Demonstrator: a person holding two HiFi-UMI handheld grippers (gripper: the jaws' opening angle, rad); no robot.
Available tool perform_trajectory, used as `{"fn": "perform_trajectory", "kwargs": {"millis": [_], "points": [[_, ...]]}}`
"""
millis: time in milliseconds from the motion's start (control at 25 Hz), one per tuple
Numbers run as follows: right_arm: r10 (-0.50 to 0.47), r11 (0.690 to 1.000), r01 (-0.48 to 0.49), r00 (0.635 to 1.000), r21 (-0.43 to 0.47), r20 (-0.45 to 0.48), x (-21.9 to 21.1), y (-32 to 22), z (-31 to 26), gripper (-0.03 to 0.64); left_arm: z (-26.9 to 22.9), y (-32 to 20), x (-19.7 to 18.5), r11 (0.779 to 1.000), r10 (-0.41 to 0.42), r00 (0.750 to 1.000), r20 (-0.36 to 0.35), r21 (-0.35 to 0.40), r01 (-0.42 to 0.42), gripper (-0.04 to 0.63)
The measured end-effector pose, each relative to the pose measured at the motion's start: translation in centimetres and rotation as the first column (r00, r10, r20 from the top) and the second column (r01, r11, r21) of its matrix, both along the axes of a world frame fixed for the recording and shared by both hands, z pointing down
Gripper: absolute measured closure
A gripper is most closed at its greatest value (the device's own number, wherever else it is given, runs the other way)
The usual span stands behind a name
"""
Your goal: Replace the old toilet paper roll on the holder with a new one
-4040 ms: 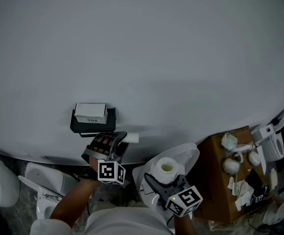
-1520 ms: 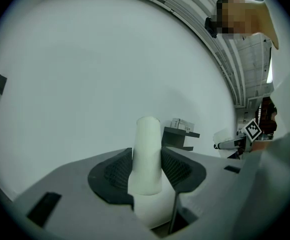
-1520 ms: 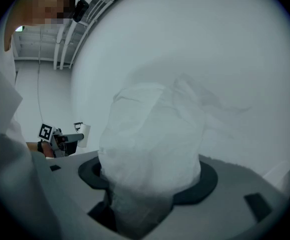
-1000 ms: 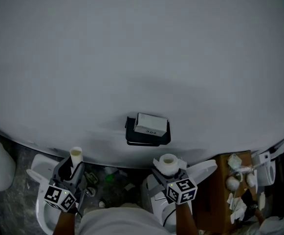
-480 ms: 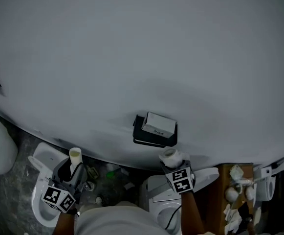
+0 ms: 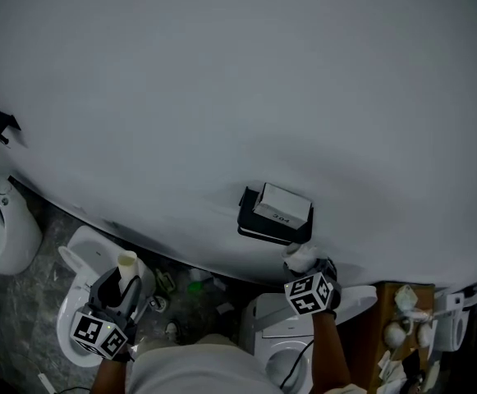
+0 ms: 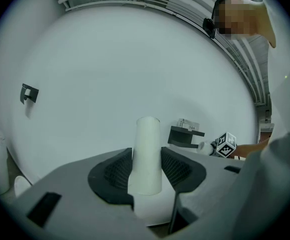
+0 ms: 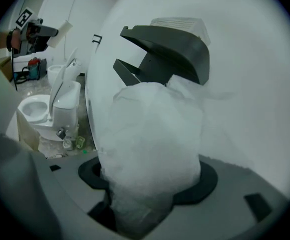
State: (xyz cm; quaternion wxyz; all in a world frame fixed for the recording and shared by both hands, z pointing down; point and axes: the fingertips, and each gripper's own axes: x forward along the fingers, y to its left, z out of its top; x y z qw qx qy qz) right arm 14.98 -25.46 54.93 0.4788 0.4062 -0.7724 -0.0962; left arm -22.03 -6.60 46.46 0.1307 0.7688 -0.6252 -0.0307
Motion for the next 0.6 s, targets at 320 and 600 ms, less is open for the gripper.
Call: {"fn": "perform_trajectory", "kwargs": {"millis": [320,600], "points": [[-0.048,0.990,0.066,0.988,0.123,-0.145,-0.7,-1.1,-1.2,0.296,0.2,0.4,0.6,0.999,0.036,0.999,0.017,-0.015,-0.036,0.408],[-0.085,0.970,0.131,0.973,0.207,-0.216,-2.4,-1.8,-1.5,0.296,-0.2,-0.6,2.5,0.994,0.113,0.993,0.040,-0.019,-0.112,0.408]]}}
